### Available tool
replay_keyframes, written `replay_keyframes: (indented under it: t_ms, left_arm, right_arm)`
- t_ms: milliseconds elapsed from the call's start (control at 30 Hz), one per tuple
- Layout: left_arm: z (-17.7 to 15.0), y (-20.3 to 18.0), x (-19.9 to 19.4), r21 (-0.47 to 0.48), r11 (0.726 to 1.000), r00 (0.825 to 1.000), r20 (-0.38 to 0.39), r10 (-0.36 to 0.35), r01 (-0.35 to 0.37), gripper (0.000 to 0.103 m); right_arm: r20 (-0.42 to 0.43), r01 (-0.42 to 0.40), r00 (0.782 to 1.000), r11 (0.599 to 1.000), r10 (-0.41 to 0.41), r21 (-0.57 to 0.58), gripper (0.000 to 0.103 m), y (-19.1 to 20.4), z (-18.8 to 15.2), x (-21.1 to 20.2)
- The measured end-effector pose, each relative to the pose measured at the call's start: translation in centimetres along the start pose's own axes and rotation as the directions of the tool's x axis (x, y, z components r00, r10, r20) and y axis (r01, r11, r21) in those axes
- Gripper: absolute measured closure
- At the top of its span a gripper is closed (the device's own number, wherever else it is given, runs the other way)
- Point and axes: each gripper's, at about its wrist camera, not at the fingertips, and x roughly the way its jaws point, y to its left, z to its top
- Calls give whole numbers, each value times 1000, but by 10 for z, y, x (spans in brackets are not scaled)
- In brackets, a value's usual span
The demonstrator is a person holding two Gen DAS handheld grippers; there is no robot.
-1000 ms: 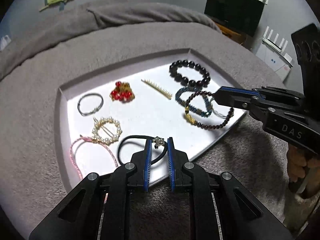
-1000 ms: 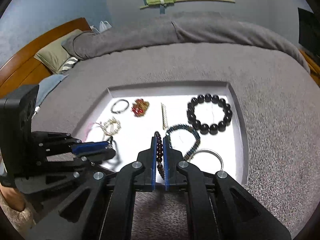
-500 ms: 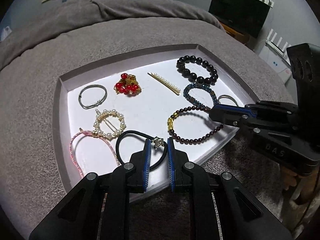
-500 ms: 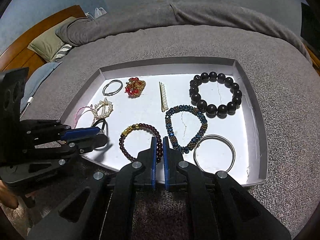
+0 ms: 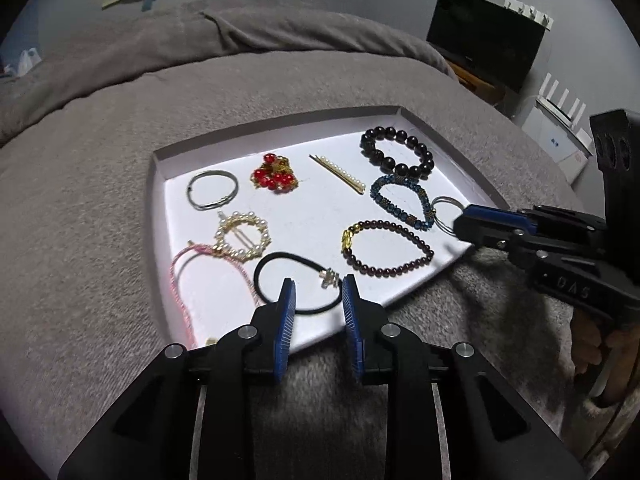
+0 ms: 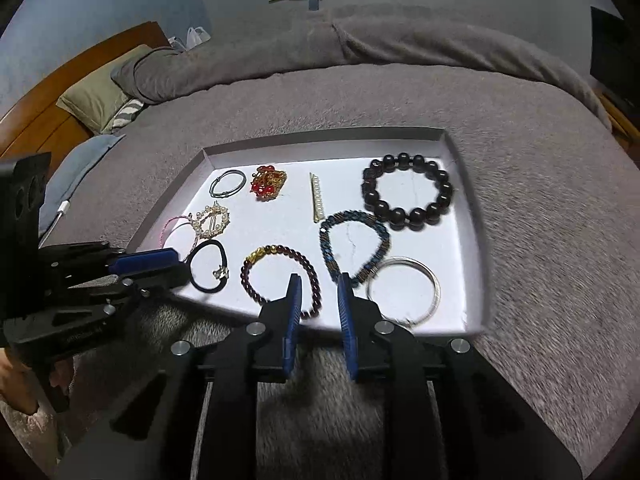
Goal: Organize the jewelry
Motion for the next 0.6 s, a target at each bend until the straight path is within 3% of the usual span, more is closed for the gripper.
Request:
replay_keyframes:
  t_ms: [67,133,200,233,300,533,600]
  left_arm:
    - [-5,-2,-11,-2,1000,1000,13,16,-16,77]
    - [-9,-5,-20,2,999,999,23,42,-42,67]
    - [-14,-8,-30,6,998,997,41,69,-70,51]
    - [-17,-11,-35,5,997,996,49,77,-77,45]
    - [-21,-15,-43,-7,996,995,55,87,-86,27]
    - [-30,-25,-59,-48,983,979,93,179,-175,11]
    - [-31,-26,-62,-58,977,972,100,211,-206,9]
  right_arm:
    - [8,11,1000,1000,-11,-3,84,-1,-5,-9]
    - [15,23,1000,1000,-23,-2,83,-3,-11,-19]
    - [22,20,1000,1000,-20,3,68,-4,-16,-30]
    - [28,23,999,1000,-23,4,55,-5,-18,-33]
    - [41,31,999,1000,-30,-7,48,-3,-22,-43]
    - [59,49,997,999,-48,-17,6,-1,-32,-60]
    - [73,71,995,997,-70,-10,6,-2,-33,-64]
